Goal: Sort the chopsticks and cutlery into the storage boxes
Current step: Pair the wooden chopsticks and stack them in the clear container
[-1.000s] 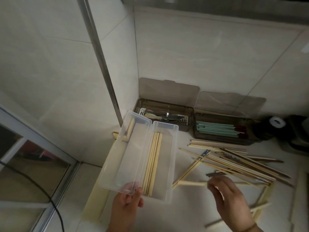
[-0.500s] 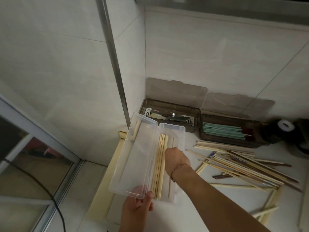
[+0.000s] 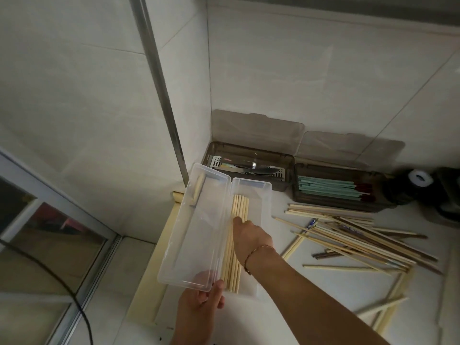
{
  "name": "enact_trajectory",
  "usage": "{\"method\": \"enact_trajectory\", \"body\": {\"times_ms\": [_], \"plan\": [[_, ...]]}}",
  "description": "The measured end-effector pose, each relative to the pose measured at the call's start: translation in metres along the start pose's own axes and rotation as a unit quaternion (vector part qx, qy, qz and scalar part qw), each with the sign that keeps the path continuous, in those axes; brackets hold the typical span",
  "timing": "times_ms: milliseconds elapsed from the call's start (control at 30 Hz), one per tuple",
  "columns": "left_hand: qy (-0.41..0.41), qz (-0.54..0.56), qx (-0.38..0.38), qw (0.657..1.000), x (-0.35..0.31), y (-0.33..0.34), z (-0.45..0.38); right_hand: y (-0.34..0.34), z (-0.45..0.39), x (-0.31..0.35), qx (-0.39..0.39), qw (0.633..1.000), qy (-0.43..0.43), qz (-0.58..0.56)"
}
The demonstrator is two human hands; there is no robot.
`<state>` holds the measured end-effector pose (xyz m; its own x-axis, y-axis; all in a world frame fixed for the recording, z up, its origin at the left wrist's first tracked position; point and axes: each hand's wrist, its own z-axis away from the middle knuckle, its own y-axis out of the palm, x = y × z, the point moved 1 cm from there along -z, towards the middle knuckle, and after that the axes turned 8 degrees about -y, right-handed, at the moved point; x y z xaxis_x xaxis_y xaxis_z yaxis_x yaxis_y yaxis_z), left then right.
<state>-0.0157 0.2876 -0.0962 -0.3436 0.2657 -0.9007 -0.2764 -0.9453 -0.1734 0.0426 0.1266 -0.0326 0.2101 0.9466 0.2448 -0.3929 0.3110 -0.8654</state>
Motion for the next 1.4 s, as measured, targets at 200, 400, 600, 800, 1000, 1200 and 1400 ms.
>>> {"method": "enact_trajectory", "body": {"times_ms": [200, 400, 600, 800, 1000, 1200, 1400], "plan": [[-0.052, 0.045, -0.016, 0.998, 0.002, -0.003, 0.007, 0.015, 0.088, -0.065, -0.364, 0.896, -0.21, -0.145], [-0.195, 0.017, -0.012, 0.981, 0.026, -0.001, 0.04, 0.088, 0.167, -0.203, -0.331, 0.943, 0.012, -0.034], [0.091, -0.338, 0.237, 0.906, -0.001, 0.037, 0.057, 0.107, 0.21, -0.256, -0.275, 0.955, 0.108, -0.026], [0.173, -0.427, 0.339, 0.821, -0.021, 0.137, 0.057, 0.118, 0.213, -0.261, -0.278, 0.957, 0.069, -0.033], [0.262, -0.599, 0.271, 0.706, -0.02, 0.194, 0.058, 0.107, 0.196, -0.266, -0.267, 0.963, 0.027, 0.025], [0.327, -0.599, 0.196, 0.704, -0.05, 0.188, 0.061, 0.088, 0.198, -0.272, -0.328, 0.941, -0.049, 0.073], [0.421, -0.451, 0.06, 0.785, -0.1, 0.137, 0.038, 0.071, 0.199, -0.233, -0.355, 0.914, -0.178, -0.079]]}}
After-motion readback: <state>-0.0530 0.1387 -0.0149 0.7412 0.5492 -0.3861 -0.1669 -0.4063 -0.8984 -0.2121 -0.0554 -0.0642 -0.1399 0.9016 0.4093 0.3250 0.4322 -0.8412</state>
